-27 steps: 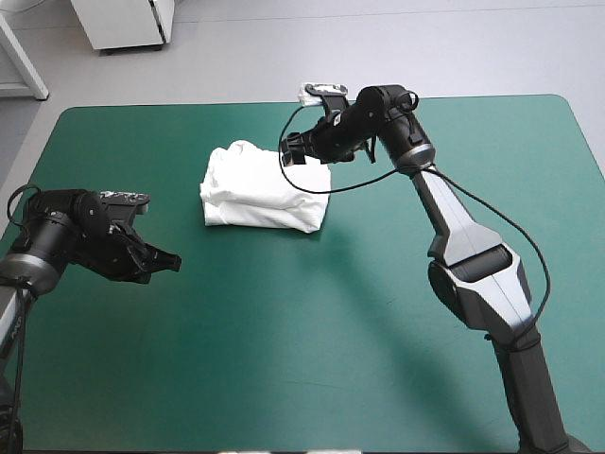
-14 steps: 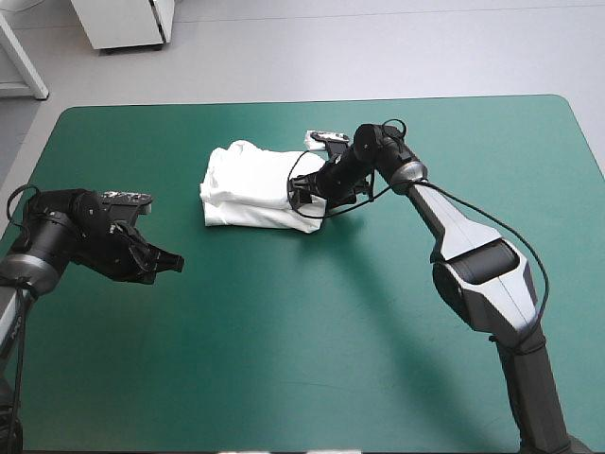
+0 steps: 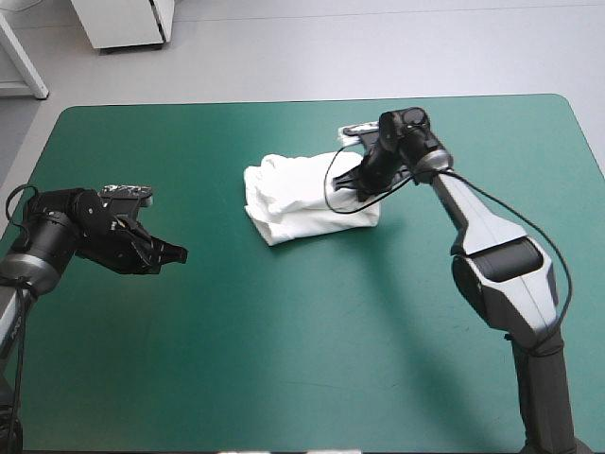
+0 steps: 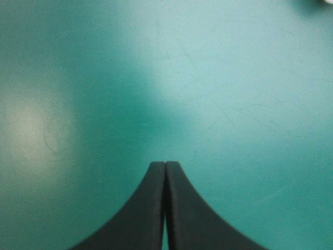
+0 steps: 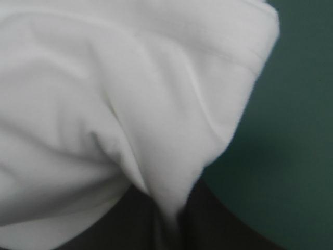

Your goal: Fold the cloth

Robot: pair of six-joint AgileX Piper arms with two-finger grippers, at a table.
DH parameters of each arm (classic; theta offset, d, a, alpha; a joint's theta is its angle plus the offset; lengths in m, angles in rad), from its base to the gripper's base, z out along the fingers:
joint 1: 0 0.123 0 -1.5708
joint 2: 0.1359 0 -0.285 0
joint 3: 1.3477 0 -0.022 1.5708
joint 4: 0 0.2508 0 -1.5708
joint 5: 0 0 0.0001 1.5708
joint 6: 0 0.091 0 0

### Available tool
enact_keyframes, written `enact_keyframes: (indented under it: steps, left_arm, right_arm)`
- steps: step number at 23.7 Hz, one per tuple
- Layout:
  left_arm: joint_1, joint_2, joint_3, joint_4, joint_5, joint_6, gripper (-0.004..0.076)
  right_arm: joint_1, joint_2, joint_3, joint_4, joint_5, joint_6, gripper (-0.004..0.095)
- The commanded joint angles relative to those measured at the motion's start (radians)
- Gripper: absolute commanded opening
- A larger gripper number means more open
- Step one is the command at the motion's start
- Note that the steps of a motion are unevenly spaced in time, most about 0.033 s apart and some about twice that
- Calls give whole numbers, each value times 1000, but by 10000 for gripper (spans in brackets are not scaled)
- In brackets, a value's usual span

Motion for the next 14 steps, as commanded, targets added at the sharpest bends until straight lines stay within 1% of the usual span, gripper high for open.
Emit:
enact_keyframes:
  steps: [1, 4, 7, 9, 12, 14]
  left_arm:
    - [1, -33, -23, -20, -16, 0, -9]
    - [1, -33, -23, -20, -22, 0, -9]
    - [1, -33, -23, -20, -27, 14, -9]
    - [1, -33, -23, -20, -29, 15, -9]
    - [1, -33, -21, -20, -29, 21, -9]
    - [1, -33, -21, -20, -20, 31, -9]
  right_arm:
    - [-145, -137, 9, -26, -2, 5, -19]
    - [-296, -193, 109, -42, -2, 3, -19]
    - [-443, -253, 277, -42, -2, -19, -19]
    - [-492, -274, 338, -42, -5, -21, -19]
    - [-523, -289, 393, -44, -23, -21, -19]
    - [-530, -290, 394, -59, -1, -21, -19]
